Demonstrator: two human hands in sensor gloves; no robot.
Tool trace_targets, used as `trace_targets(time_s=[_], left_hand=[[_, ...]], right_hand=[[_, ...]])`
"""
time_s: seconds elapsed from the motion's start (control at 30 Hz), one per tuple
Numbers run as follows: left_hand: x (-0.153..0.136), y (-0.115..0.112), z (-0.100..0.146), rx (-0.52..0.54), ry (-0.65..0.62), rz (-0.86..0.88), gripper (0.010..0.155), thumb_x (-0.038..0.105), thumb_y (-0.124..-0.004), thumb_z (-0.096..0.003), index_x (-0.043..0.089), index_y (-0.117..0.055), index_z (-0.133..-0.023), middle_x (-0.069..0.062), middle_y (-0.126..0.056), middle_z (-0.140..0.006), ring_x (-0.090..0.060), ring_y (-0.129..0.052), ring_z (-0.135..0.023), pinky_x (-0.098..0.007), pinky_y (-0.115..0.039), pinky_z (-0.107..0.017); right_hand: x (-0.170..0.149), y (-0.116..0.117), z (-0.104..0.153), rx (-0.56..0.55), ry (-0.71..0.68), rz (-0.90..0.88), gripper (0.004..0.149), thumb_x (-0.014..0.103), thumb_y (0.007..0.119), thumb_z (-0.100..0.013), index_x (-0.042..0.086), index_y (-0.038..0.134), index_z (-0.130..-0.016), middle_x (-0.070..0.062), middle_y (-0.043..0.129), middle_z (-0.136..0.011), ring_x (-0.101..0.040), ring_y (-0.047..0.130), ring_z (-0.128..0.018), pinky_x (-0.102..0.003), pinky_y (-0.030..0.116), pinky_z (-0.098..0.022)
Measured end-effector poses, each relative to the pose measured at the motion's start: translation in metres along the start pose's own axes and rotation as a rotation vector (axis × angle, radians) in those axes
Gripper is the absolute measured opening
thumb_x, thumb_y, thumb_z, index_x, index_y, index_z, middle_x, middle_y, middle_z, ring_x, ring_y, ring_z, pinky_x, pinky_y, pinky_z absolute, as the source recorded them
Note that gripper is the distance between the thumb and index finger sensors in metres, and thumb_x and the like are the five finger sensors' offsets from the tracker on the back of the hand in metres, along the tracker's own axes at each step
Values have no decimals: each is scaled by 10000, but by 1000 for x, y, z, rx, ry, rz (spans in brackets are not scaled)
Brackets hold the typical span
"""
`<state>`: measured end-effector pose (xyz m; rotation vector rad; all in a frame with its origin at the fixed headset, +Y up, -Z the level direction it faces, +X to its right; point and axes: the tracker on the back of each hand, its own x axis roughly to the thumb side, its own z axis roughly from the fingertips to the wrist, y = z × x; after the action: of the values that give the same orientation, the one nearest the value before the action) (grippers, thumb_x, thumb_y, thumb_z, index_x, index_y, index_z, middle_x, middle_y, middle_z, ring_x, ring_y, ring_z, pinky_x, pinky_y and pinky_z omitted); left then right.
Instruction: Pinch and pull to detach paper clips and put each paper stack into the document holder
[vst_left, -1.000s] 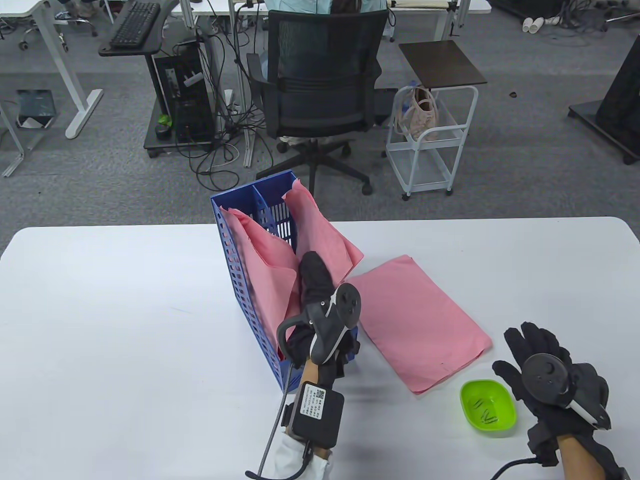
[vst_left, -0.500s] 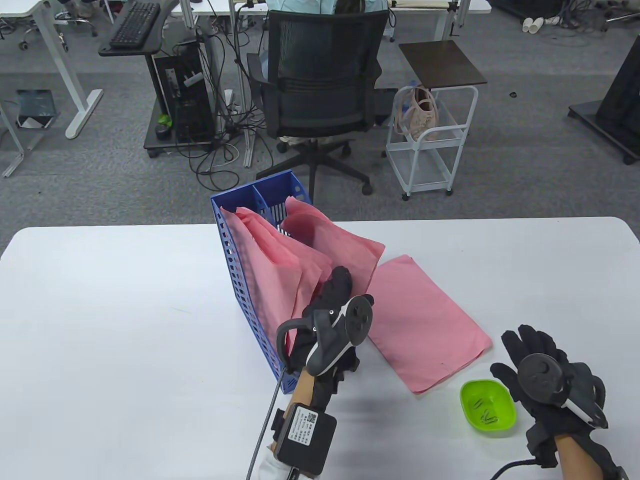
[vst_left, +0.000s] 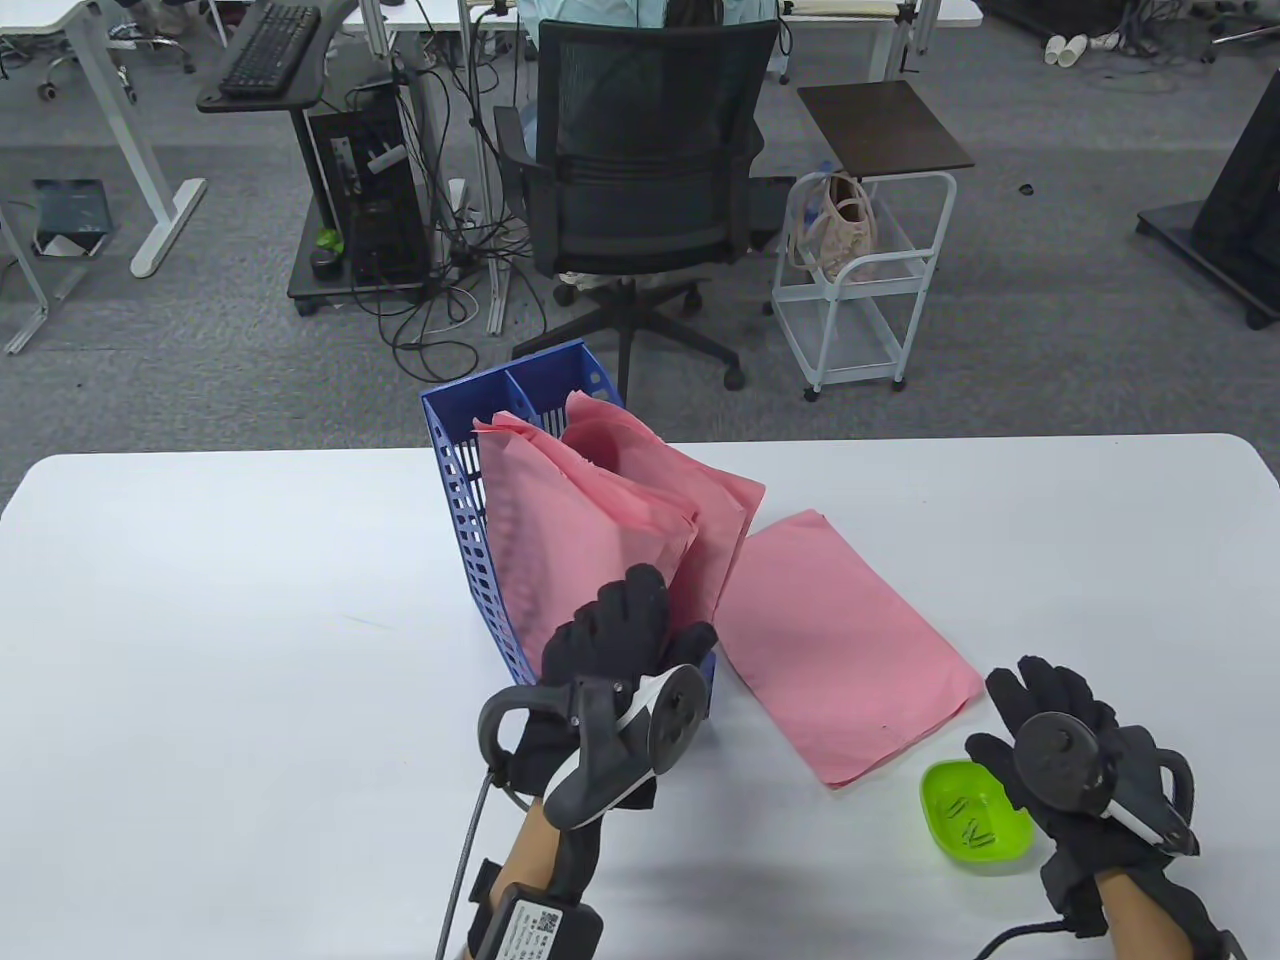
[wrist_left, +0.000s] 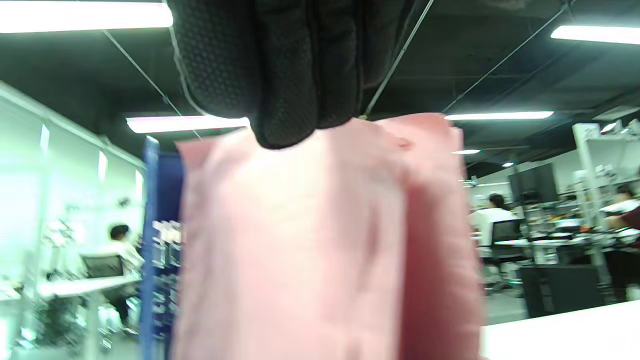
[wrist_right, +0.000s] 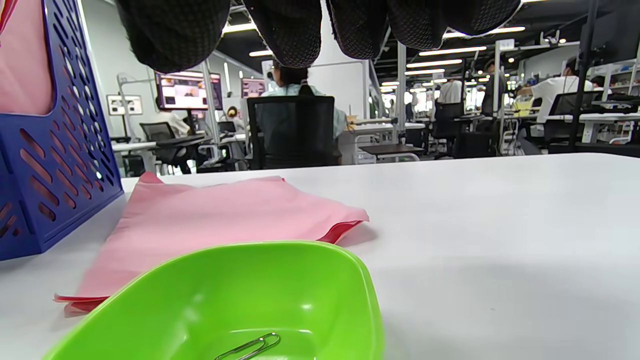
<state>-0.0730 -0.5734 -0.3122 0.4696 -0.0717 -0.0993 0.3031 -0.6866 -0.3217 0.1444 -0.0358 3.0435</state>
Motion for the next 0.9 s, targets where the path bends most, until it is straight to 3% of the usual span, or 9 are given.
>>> trace_targets(time_s=[0.17, 0.27, 0.47, 0.67, 0.9], left_hand=[[-23, -18, 11, -33, 28, -102, 859, 633, -384, -530, 85, -448, -1188, -204, -662, -1153, -451, -755, -1027, -588, -615, -764], [-37, -35, 19, -110, 10, -92, 902, 637, -347, -521, 60, -308, -1214, -259, -458, -1225, -510, -550, -1117, -662, -459, -784], [-64, -72, 35, -249, -40, -119, 913, 634, -295, -513, 63, -96, -1197, -279, -146, -1229, -564, -198, -1115, -706, -269, -765], [-80, -97, 48, -298, -51, -69, 907, 624, -291, -515, 59, -23, -1172, -288, -39, -1196, -580, -89, -1078, -715, -211, -753], [-85, -105, 54, -328, -50, -38, 908, 619, -293, -517, 48, -5, -1161, -293, -34, -1191, -588, -86, -1069, -717, -210, -747]], right_hand=[[12, 1, -4, 18, -46, 12, 704, 481, 602, -576, 136, 411, -1160, -291, 349, -1216, -564, 358, -1088, -648, 401, -787], [27, 0, -12, 43, -90, 23, 707, 486, 602, -576, 135, 414, -1160, -285, 358, -1218, -557, 358, -1093, -647, 398, -789], [65, 10, -37, 227, -158, 155, 723, 504, 591, -576, 140, 395, -1170, -270, 362, -1226, -537, 352, -1106, -622, 357, -807], [93, 39, -71, 524, -118, 295, 751, 517, 572, -584, 136, 329, -1183, -282, 312, -1232, -545, 339, -1107, -623, 345, -809], [109, 76, -94, 708, -44, 332, 791, 524, 581, -582, 120, 269, -1186, -294, 258, -1230, -536, 367, -1107, -618, 344, -811]])
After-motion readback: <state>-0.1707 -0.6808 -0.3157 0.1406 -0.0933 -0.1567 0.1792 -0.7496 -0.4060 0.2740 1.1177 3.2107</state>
